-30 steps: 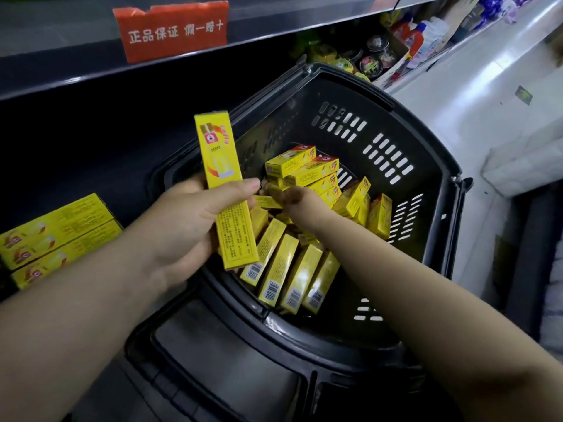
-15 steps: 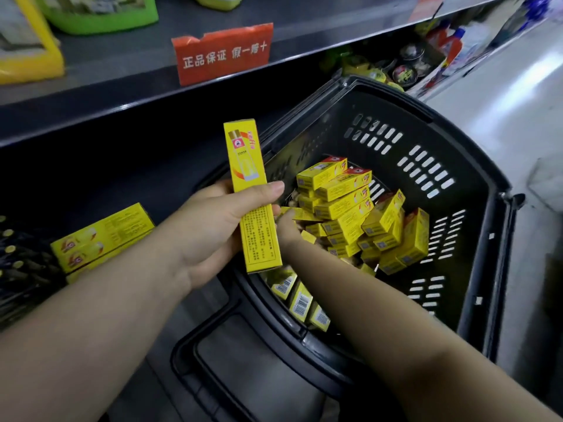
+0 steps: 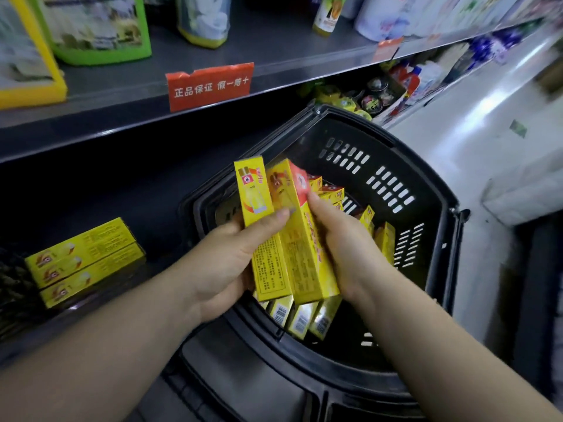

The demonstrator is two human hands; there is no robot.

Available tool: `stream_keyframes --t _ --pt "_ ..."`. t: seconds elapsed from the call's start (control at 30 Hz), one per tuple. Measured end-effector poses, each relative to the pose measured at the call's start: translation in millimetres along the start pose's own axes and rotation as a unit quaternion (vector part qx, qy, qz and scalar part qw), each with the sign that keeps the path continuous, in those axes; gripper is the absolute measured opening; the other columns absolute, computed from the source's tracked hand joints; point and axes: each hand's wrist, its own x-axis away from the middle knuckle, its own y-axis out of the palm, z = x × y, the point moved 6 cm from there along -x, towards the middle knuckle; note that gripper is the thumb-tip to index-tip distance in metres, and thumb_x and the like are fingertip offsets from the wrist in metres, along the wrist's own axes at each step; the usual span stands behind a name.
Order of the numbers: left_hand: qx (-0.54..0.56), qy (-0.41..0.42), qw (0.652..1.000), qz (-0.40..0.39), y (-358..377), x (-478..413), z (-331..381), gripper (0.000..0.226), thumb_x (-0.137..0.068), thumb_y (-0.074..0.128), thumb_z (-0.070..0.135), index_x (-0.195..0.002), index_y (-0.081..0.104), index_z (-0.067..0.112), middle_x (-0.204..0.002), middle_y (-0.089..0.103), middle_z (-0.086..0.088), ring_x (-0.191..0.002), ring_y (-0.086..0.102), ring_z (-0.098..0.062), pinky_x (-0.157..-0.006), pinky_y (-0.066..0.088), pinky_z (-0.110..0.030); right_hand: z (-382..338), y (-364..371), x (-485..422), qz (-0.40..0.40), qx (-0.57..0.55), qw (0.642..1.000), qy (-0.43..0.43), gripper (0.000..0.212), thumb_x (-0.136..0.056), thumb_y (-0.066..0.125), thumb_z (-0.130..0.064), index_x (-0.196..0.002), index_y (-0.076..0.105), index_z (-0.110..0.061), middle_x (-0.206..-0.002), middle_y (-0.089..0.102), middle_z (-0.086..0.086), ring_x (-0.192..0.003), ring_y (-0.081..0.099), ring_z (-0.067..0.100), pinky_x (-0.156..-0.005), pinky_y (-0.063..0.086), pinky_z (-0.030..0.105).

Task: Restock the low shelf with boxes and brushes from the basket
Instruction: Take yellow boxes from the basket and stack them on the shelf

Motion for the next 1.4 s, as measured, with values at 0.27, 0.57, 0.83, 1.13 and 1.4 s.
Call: stream_keyframes --t 0.27,0.57,0.83,1.13,1.4 --pt "-0.055 0.019 0.998 0.006 1 6 -2 0.052 -0.066 0.066 0.039 -0.116 0.061 0.024 -0.101 0.074 0.002 -0.092 0.070 -0.013 -0.075 0.055 -0.032 9 17 3 -0.032 0.090 0.995 -0.029 0.045 -0.090 0.037 -0.062 -0.081 0.075 -0.040 -0.095 0.075 -0.003 -0.092 0.071 0.018 -0.092 0.051 0.045" --pt "-0.046 0.076 0.995 0.037 -2 -3 -1 0.024 -0.069 0.065 0.025 -0.092 0.070 0.025 -0.096 0.075 0.002 -0.088 0.071 -0.012 -0.072 0.055 -0.027 14 -102 -97 0.216 0.485 0.847 0.032 0.060 -0.093 0.050 -0.041 -0.143 0.033 -0.012 -0.146 0.032 0.016 -0.132 0.035 0.033 -0.106 0.036 0.044" --pt "-0.086 0.049 0.995 0.011 -5 -8 -4 0.050 -0.066 0.067 0.029 -0.115 0.060 0.024 -0.105 0.073 0.003 -0.099 0.068 -0.014 -0.095 0.045 -0.042 48 -184 -154 0.344 0.501 0.782 0.138 0.072 -0.093 0.047 -0.046 -0.145 0.024 -0.002 -0.149 0.028 0.018 -0.134 0.029 0.034 -0.110 0.027 0.044" --pt "-0.060 0.040 0.997 0.008 -4 -7 -5 0.051 -0.068 0.065 0.024 -0.118 0.058 0.020 -0.105 0.073 0.000 -0.098 0.068 -0.014 -0.091 0.048 -0.037 51 -191 -160 0.395 0.426 0.810 0.074 0.057 -0.092 0.054 -0.015 -0.141 0.026 -0.010 -0.143 0.038 0.016 -0.132 0.033 0.036 -0.110 0.031 0.049" --pt "0.003 0.028 0.999 0.019 -5 4 -3 0.044 -0.064 0.067 0.029 -0.106 0.066 0.018 -0.097 0.074 -0.004 -0.088 0.071 -0.018 -0.065 0.059 -0.032 19 -136 -95 0.328 0.107 0.939 0.018 0.031 -0.087 0.048 0.002 -0.118 0.050 0.001 -0.099 0.059 0.020 -0.086 0.058 0.032 -0.070 0.049 0.040"
